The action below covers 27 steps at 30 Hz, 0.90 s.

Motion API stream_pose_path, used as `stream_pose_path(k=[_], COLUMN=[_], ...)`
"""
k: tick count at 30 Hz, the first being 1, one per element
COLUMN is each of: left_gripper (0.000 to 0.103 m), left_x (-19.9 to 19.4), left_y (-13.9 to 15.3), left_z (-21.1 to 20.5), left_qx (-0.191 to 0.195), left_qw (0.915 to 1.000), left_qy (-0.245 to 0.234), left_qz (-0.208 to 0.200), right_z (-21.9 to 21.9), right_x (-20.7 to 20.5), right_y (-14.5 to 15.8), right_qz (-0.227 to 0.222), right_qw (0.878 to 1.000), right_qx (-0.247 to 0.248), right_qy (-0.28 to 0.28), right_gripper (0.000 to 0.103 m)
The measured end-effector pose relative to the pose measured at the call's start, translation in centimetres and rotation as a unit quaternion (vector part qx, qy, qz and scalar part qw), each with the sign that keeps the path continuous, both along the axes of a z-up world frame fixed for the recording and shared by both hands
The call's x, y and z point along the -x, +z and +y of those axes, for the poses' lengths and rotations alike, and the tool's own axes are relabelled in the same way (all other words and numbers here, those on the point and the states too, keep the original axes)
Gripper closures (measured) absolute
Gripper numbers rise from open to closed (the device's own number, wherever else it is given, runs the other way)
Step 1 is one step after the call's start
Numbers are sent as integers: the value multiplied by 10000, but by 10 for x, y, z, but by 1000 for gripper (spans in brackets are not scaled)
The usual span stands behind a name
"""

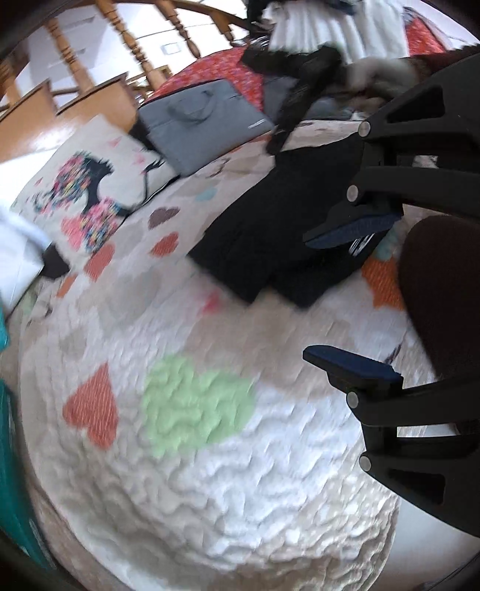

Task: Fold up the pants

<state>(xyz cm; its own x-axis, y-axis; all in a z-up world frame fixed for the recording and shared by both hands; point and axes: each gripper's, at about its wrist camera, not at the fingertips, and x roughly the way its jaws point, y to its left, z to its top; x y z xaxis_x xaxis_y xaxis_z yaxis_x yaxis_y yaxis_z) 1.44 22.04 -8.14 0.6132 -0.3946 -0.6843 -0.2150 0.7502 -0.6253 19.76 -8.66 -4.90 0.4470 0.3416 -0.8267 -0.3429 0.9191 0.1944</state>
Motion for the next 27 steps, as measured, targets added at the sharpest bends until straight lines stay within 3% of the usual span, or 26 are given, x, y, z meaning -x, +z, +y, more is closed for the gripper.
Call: stream_pose_path(k=[4, 7, 10, 11, 12, 13, 14, 17, 21, 27], left_gripper=[50, 50, 50, 50, 50, 50, 50, 50, 50, 50], left_x=[11, 23, 34, 37, 38, 40, 41, 40, 39, 42], left_y=[4, 10, 13, 13, 13, 12, 11, 9, 9, 18], left_z=[27, 43, 56, 59, 60, 62, 64, 66, 62, 55], left_qx=[46, 64, 78, 91, 99, 107, 112, 164, 179, 93], left_qw=[9995, 9986, 9978, 9976, 9974, 9973, 9972, 9970, 9975, 9979], left_qy=[308, 505, 625, 653, 669, 684, 697, 722, 646, 590], left_qz=[-61, -157, -215, -225, -230, -235, -233, -226, -227, -266], right_z=[88, 144, 173, 179, 180, 172, 167, 155, 156, 184], right_x=[53, 74, 76, 72, 69, 69, 67, 69, 84, 105], right_y=[-9, -27, -44, -52, -56, -53, -50, -37, -41, -71], right_qz=[136, -37, -209, -211, -150, -77, 104, 330, 806, 1055], right_qw=[9880, 9768, 9712, 9707, 9730, 9763, 9788, 9812, 9735, 9657], right_qx=[-55, 382, 786, 996, 997, 789, 473, -22, -568, -232], right_qy=[1535, 2105, 2241, 2176, 2075, 2016, 1988, 1899, 2062, 2361], right_gripper=[64, 60, 60, 72, 75, 82, 96, 96, 102, 100])
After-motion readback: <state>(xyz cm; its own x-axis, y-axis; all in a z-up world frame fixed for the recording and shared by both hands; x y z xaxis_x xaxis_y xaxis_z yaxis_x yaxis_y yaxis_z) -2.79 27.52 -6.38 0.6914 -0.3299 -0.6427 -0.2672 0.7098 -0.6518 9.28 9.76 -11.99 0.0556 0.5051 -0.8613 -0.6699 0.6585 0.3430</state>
